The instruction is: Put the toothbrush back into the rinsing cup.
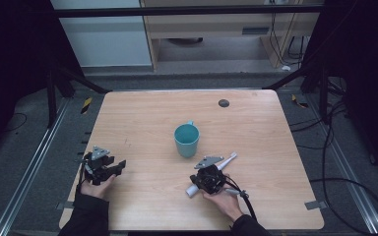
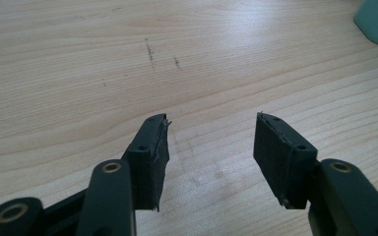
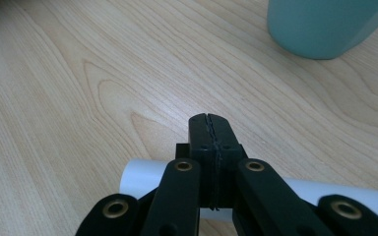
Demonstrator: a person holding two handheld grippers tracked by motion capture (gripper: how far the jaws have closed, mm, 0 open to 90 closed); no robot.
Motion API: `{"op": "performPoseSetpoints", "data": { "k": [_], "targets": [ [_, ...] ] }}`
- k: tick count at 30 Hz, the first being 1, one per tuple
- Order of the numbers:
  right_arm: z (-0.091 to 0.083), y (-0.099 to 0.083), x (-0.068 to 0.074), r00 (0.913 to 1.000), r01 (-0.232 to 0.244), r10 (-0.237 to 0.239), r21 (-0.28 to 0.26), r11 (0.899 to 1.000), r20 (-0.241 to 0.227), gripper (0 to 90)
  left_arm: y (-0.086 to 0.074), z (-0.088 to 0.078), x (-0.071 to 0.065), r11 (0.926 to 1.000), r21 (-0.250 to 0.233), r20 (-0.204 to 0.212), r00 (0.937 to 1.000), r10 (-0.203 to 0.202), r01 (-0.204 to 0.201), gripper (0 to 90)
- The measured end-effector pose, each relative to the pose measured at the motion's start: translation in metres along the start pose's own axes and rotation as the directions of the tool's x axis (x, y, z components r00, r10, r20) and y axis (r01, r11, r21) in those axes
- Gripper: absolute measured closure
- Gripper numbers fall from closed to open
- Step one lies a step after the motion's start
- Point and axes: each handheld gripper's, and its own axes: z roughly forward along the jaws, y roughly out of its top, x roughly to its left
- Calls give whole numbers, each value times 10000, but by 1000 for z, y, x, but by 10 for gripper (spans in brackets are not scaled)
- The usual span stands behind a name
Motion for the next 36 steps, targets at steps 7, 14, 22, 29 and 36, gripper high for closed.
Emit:
{"op": "performPoseSetpoints", "data": {
  "k": [7, 14, 22, 29, 36],
  "targets": [
    [0, -1, 0, 10000, 4, -5, 151, 9999, 42, 900, -1, 1, 0, 10000, 32, -15, 10000, 17, -17, 465],
    [-1, -3, -1, 10000, -1, -1, 249, 9997, 67, 900, -1, 0, 0, 10000, -1, -14, 10000, -8, 8, 465],
    [-3, -7, -1, 9999, 78, -81, 351, 9994, 90, 900, -1, 0, 0, 10000, -18, -23, 10000, 13, -13, 465],
    [-5, -10, -2, 9999, 77, -81, 435, 9990, 84, 900, -1, -1, 1, 10000, -8, -17, 10000, 3, -3, 465],
    [-8, -12, -3, 10000, -1, -3, 481, 9988, 76, 900, -1, -1, 1, 10000, -14, -28, 10000, 8, -8, 465]
  ]
}}
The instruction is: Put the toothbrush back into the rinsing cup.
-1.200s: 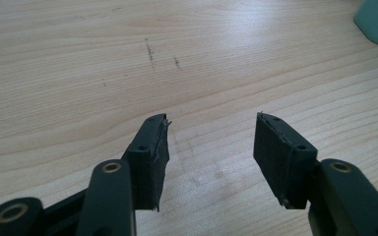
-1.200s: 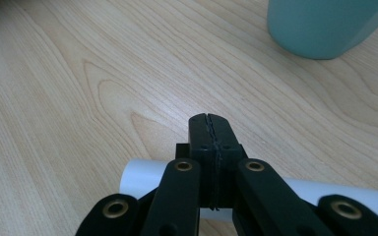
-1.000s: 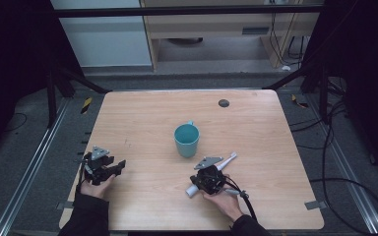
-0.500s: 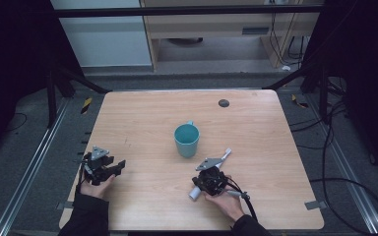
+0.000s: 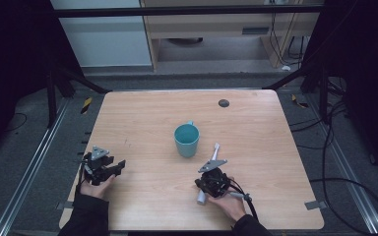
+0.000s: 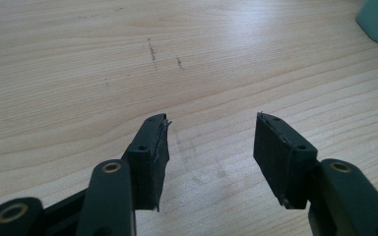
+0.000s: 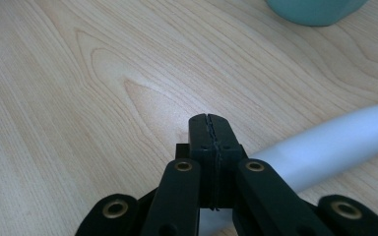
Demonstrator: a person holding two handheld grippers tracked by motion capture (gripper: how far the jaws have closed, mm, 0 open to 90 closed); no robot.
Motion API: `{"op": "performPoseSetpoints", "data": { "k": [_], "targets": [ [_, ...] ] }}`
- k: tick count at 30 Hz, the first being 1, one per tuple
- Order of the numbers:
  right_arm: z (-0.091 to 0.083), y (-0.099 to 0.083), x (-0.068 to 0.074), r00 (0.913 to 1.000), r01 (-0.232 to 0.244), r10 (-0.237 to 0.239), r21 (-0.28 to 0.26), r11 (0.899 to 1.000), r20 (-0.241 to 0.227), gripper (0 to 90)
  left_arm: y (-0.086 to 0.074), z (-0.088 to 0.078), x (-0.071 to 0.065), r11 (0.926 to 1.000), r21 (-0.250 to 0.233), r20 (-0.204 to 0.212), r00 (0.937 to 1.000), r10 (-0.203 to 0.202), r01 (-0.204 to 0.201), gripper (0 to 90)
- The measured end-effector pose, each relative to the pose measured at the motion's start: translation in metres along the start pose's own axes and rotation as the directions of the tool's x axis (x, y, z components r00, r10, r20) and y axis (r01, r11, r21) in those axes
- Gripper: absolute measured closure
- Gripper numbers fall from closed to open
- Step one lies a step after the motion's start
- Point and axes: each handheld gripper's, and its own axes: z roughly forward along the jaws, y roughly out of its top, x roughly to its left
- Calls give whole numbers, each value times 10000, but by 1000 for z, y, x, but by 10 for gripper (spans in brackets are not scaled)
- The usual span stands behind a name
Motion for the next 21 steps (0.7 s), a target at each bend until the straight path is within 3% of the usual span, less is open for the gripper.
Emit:
{"op": "performPoseSetpoints", "data": {
  "k": [21],
  "targets": [
    [-5, -5, -5, 9999, -153, 152, 127, 9998, 68, 900, 0, 0, 0, 10000, 6, -11, 10000, 20, -20, 465]
  ]
}}
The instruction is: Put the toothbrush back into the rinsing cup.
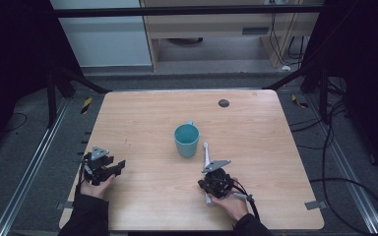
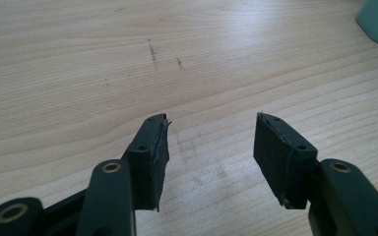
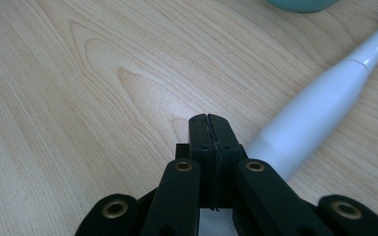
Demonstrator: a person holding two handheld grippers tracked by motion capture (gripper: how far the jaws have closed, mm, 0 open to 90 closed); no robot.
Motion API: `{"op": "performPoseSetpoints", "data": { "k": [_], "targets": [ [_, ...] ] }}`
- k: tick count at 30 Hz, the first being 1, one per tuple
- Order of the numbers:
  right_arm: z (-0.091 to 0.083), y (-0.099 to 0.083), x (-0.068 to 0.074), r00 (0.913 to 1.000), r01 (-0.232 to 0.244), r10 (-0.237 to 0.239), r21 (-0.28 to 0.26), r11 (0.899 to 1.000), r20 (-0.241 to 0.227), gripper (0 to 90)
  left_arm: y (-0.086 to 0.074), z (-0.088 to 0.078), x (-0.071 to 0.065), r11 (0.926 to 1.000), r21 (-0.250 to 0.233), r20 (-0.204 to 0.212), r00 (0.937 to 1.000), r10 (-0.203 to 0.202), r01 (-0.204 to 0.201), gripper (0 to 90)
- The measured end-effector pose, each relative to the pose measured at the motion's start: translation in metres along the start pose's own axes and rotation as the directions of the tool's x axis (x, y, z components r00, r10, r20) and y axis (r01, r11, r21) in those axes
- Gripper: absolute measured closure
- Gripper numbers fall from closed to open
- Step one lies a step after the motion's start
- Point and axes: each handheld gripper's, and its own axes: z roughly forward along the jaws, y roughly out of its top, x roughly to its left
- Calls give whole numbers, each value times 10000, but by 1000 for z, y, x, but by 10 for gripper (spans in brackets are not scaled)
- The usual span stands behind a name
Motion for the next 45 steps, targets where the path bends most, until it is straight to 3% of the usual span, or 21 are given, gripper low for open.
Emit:
{"op": "performPoseSetpoints", "data": {
  "k": [31, 45],
  "targets": [
    [-6, -6, -8, 9996, -120, 116, 168, 9998, 246, 900, 0, 0, 0, 10000, -50, 11, 10000, -16, 16, 465],
    [-15, -13, -17, 9972, -579, 559, 383, 9976, 503, 900, 0, -1, 0, 10000, -73, 8, 10000, -46, 47, 465]
  ]
}}
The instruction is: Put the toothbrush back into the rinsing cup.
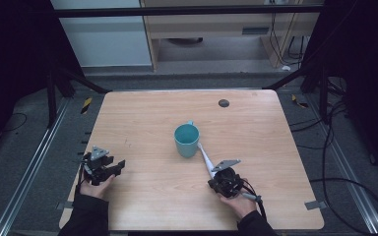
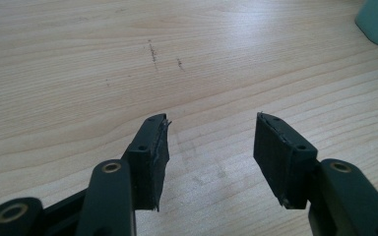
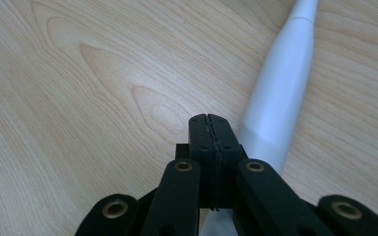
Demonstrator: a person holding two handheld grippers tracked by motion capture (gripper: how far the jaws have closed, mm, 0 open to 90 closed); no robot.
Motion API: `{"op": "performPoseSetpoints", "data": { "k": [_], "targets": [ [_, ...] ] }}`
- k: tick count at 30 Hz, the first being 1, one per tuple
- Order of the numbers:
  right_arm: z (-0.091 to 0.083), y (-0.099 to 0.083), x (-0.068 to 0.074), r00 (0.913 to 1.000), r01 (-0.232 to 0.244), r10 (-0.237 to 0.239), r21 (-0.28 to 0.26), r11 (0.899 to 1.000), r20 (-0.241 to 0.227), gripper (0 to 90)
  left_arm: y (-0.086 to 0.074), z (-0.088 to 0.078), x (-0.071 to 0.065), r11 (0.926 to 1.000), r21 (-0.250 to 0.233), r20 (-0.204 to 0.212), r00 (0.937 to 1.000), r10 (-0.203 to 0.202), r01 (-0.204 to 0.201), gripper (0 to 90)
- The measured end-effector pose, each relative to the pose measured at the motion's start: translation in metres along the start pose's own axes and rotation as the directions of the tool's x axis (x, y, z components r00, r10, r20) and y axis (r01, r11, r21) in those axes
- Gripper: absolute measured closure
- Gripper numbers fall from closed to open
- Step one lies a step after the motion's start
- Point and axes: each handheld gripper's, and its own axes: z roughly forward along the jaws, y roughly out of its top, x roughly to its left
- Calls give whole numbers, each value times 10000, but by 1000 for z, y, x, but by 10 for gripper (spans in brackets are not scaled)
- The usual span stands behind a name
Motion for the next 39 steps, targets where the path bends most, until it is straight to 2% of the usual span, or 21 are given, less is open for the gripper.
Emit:
{"op": "performPoseSetpoints", "data": {
  "k": [14, 29, 33, 35, 39],
  "targets": [
    [-12, -8, -15, 9988, -364, 362, 66, 9993, 341, 900, 0, -1, 0, 10000, 15, -46, 10000, 18, -18, 465],
    [-15, -11, -20, 9969, -638, 624, 283, 9976, 487, 900, 0, 0, 1, 10000, 46, -40, 10000, -30, 30, 465],
    [-20, -7, -18, 9977, -601, 598, 88, 9982, 334, 878, 1, -1, 1, 10000, 64, -45, 10000, 3, -3, 464],
    [-26, -2, -18, 9983, -502, 508, -203, 9985, 271, 850, 1, 0, 0, 10000, 40, -45, 10000, -7, 7, 464],
    [-40, 11, -23, 9977, -479, 509, -649, 9967, 453, 745, 0, 1, 1, 9999, 114, -32, 10000, -12, 12, 463]
  ]
}}
